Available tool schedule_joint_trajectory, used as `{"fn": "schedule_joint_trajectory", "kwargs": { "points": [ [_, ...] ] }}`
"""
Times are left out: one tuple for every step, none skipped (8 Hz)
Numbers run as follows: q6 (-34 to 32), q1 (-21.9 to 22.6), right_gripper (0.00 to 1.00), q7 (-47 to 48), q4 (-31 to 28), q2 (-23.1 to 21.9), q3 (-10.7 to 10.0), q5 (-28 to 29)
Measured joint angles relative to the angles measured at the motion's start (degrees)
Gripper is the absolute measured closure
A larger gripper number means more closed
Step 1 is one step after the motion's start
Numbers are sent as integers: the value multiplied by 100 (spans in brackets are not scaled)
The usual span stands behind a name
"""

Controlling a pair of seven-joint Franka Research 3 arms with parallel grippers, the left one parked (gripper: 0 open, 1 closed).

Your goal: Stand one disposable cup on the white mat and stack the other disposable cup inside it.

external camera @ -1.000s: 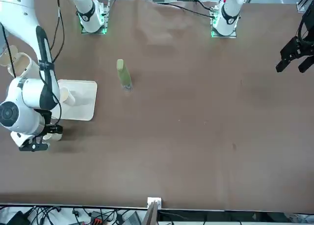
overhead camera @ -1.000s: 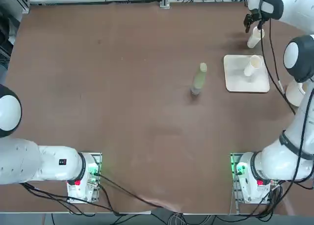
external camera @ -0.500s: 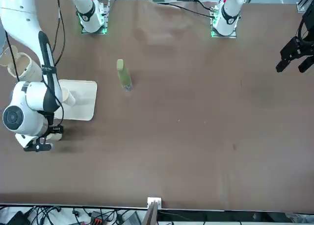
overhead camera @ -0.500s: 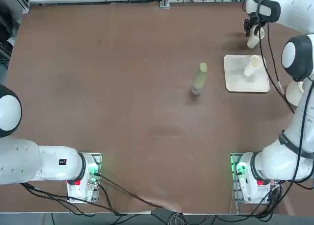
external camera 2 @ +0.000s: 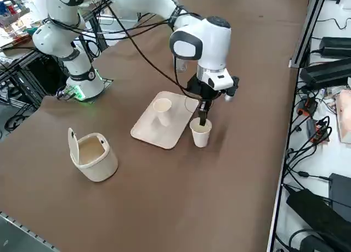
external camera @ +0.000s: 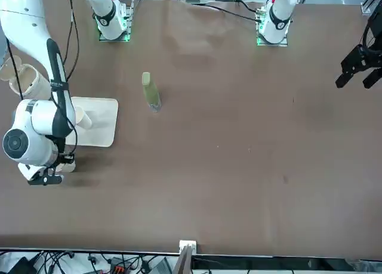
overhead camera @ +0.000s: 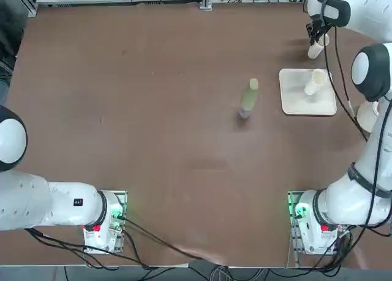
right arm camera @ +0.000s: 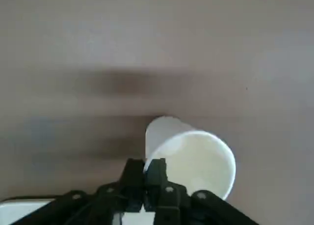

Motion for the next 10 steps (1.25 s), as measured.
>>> {"fn": "schedule_joint_trajectory", "kwargs": {
  "points": [
    [-61, -4, 98, -1, 54, -69, -16, 0],
    [-238, -9, 98, -25, 106, -213, -36, -1],
    [-483, -16, 98, -65, 142, -418, -57, -3],
    [-734, -32, 98, -98, 155, -654, -72, -4],
    [-971, -53, 98, -109, 158, -875, -77, -4],
    [-1196, -65, 98, -113, 159, -1065, -82, -4],
    [-1427, -70, 98, -115, 161, -1232, -83, -5],
    [-1715, -74, 98, -118, 161, -1401, -85, -5],
    [-2080, -85, 98, -120, 159, -1568, -86, -5],
    [-2411, -89, 98, -122, 152, -1709, -86, -4]
  ]
}}
